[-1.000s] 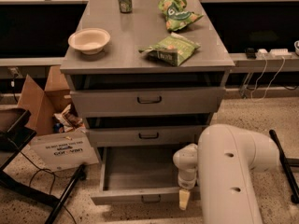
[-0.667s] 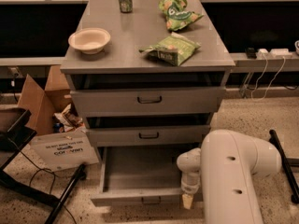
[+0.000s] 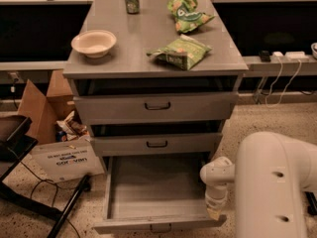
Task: Open bottom drawer
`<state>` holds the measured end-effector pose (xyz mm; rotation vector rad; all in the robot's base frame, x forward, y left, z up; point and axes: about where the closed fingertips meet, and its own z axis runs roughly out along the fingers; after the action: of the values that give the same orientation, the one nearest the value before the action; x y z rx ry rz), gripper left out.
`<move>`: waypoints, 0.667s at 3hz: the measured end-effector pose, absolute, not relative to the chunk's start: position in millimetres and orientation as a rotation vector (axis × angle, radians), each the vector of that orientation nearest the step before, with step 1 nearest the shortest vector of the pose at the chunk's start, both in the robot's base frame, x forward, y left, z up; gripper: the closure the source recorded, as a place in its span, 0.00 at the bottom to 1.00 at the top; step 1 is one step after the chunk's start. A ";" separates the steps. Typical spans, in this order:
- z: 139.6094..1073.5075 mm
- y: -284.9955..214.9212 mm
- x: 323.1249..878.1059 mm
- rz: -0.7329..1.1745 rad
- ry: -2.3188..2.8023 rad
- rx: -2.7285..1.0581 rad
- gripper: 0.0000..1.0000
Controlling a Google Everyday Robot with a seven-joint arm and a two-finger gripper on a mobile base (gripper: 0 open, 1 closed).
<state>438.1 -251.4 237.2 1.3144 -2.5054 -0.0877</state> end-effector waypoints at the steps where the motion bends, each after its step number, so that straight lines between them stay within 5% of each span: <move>1: 286.6 -304.2 356.6 -0.045 -2.547 0.979 1.00; 2: 284.9 -293.3 319.7 -0.051 -2.496 0.979 0.73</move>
Offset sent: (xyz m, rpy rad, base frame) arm -0.0623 -0.0450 0.0427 -0.0878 0.0477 -0.1785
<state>319.7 -293.3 284.9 0.9786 -2.4960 -0.0508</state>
